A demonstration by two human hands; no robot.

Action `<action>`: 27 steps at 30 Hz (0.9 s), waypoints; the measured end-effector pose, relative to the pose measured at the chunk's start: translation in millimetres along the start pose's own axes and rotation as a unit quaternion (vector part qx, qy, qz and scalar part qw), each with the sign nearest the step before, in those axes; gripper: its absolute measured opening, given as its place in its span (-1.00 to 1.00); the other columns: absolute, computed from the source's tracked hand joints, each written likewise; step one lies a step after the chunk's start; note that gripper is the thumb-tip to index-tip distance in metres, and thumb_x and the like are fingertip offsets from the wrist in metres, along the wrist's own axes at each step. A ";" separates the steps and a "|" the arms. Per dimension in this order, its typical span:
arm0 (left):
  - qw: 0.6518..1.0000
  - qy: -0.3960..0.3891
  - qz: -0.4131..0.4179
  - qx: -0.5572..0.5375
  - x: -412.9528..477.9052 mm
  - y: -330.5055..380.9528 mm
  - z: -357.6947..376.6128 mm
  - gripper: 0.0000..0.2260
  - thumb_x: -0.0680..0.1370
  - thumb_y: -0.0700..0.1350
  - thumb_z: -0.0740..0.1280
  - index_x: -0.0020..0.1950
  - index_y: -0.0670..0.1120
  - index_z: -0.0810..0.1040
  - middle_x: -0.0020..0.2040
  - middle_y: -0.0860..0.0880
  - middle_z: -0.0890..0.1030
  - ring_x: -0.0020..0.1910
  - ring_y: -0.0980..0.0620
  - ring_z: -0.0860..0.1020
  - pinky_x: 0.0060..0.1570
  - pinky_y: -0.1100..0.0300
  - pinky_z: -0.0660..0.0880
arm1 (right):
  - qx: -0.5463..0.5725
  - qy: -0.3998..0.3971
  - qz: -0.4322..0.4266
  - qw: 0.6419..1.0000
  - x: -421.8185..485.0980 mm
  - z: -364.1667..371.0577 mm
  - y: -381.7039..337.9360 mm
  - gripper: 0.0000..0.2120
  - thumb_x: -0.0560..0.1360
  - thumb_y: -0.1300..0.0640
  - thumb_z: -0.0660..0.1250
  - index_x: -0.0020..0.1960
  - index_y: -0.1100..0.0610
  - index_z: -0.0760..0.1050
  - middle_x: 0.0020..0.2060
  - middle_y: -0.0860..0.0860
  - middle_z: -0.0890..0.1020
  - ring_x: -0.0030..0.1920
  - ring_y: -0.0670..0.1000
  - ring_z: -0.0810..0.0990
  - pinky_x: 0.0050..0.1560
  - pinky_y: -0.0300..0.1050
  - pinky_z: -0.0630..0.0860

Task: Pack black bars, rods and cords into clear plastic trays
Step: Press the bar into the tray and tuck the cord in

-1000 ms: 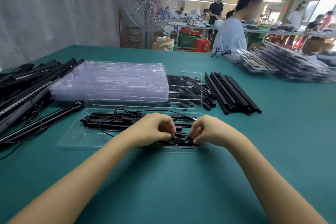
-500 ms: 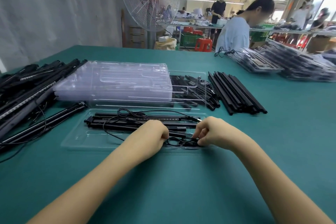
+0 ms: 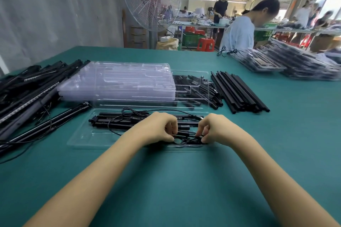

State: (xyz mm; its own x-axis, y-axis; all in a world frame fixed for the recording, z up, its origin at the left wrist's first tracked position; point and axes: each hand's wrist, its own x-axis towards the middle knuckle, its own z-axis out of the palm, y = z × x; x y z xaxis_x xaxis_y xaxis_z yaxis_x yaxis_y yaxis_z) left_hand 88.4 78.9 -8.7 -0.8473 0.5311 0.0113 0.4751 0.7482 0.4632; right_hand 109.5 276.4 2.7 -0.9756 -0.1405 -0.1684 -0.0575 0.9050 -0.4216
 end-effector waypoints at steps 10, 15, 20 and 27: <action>0.998 -0.009 -0.020 0.063 10.8 7.1 1.8 -0.77 0.39 -0.11 0.50 -0.06 -0.05 0.50 -0.31 0.14 0.48 -0.23 0.08 0.48 -0.19 0.20 0.42 | 0.006 -0.009 -0.021 1.000 3.5 0.7 7.9 -0.67 0.42 0.29 0.40 0.10 0.03 0.42 -0.25 -0.04 0.52 -0.26 -0.09 0.48 -0.30 -0.27 0.41; 0.986 0.068 0.022 0.147 -0.5 2.2 8.0 -0.76 0.43 0.04 0.45 0.04 -0.01 0.59 -0.07 0.06 0.44 0.06 0.03 0.43 0.04 0.18 0.37 | -0.021 0.009 -0.081 0.996 3.3 2.1 10.8 -0.57 0.38 0.32 0.40 0.11 -0.09 0.44 -0.04 -0.08 0.42 -0.26 -0.24 0.38 -0.30 -0.35 0.37; 0.992 0.052 0.080 0.078 -22.2 -18.5 0.2 -0.73 0.54 -0.04 0.35 0.23 -0.01 0.59 0.16 0.06 0.56 0.17 0.12 0.44 0.16 0.38 0.26 | -0.073 0.009 -0.126 0.989 1.9 7.9 3.1 -0.41 0.40 0.46 0.20 0.23 -0.11 0.43 -0.04 -0.12 0.37 -0.19 -0.23 0.37 -0.12 -0.21 0.45; 0.966 0.254 -0.002 -0.054 -49.5 -61.3 -37.4 -0.79 0.53 -0.29 0.32 -0.03 -0.02 0.66 -0.08 0.14 0.63 -0.07 0.24 0.56 -0.04 0.51 0.40 | -0.106 -0.014 -0.128 0.986 -3.3 8.6 -4.2 -0.51 0.40 0.47 0.07 0.08 -0.07 0.38 -0.14 -0.10 0.37 -0.08 -0.03 0.41 -0.14 -0.14 0.39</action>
State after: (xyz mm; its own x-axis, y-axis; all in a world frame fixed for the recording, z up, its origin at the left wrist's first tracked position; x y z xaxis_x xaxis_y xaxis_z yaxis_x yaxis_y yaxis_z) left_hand 92.4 -8.2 -4.5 -0.8691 0.2448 0.4298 0.4677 0.6895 0.5530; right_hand 114.8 269.6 -2.6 -0.9170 -0.3844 -0.1065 -0.3478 0.9013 -0.2583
